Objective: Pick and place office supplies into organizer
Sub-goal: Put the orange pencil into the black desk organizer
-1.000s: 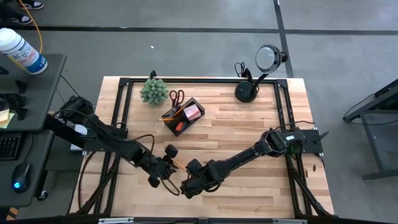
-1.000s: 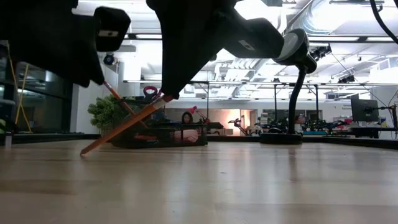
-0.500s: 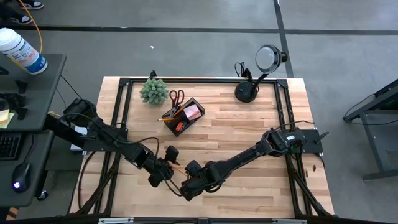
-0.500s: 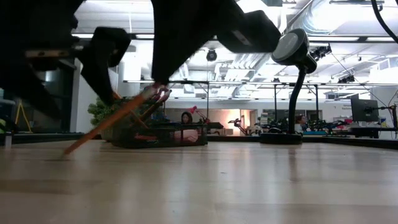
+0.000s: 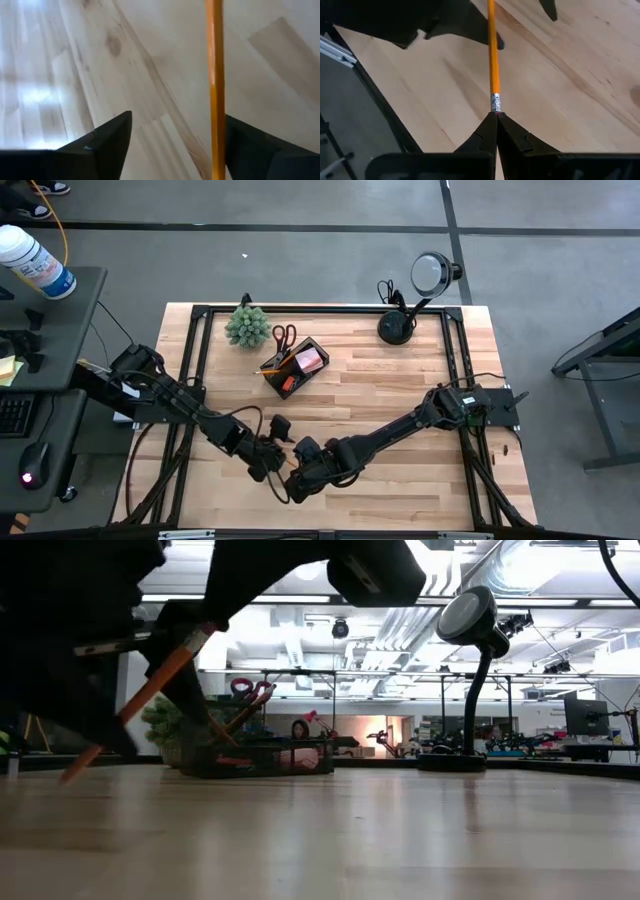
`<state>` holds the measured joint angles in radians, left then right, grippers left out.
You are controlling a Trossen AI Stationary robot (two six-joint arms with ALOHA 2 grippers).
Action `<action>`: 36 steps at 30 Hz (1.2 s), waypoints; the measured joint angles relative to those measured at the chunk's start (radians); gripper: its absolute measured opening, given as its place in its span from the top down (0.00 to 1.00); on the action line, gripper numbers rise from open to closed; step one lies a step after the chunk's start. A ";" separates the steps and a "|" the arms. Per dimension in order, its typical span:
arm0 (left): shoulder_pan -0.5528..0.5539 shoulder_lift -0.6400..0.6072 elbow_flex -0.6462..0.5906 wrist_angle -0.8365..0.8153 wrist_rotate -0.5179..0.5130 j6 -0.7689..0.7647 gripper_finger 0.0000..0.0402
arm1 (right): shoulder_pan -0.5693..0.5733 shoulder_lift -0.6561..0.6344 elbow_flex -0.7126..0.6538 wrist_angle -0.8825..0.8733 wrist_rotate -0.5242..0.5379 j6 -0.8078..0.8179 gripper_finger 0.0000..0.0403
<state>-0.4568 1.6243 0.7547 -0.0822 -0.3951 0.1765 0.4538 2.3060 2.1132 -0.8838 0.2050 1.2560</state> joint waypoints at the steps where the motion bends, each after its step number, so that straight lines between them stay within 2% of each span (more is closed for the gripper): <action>1: 0.004 0.006 0.000 0.011 -0.009 0.000 0.36 | 0.000 -0.001 0.000 0.001 0.000 0.000 1.00; 7: 0.021 0.035 0.000 0.027 0.029 -0.009 0.56 | -0.006 -0.001 0.000 0.028 0.003 -0.008 1.00; 14: 0.039 0.049 -0.001 -0.018 0.117 -0.088 0.94 | -0.007 -0.014 0.000 0.037 0.001 -0.012 1.00; 15: 0.038 0.049 0.000 -0.018 0.117 -0.098 0.97 | -0.007 -0.020 0.000 0.035 0.001 -0.016 1.00; 20: 0.038 0.023 0.019 -0.083 0.125 -0.140 0.99 | 0.002 -0.069 0.000 0.039 0.015 -0.088 1.00; 26: 0.039 -0.001 0.158 -0.270 0.074 -0.085 1.00 | 0.000 -0.134 0.001 0.012 0.017 -0.133 0.99; 32: 0.053 -0.001 0.323 -0.403 0.031 0.010 1.00 | -0.003 -0.191 0.001 -0.085 0.020 -0.157 0.87; 36: 0.094 -0.001 0.393 -0.463 0.025 0.039 1.00 | 0.012 -0.267 0.001 -0.223 0.116 -0.144 0.79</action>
<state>-0.3632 1.6238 1.1481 -0.5452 -0.3706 0.2153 0.4657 2.0391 2.1143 -1.1064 0.3211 1.1120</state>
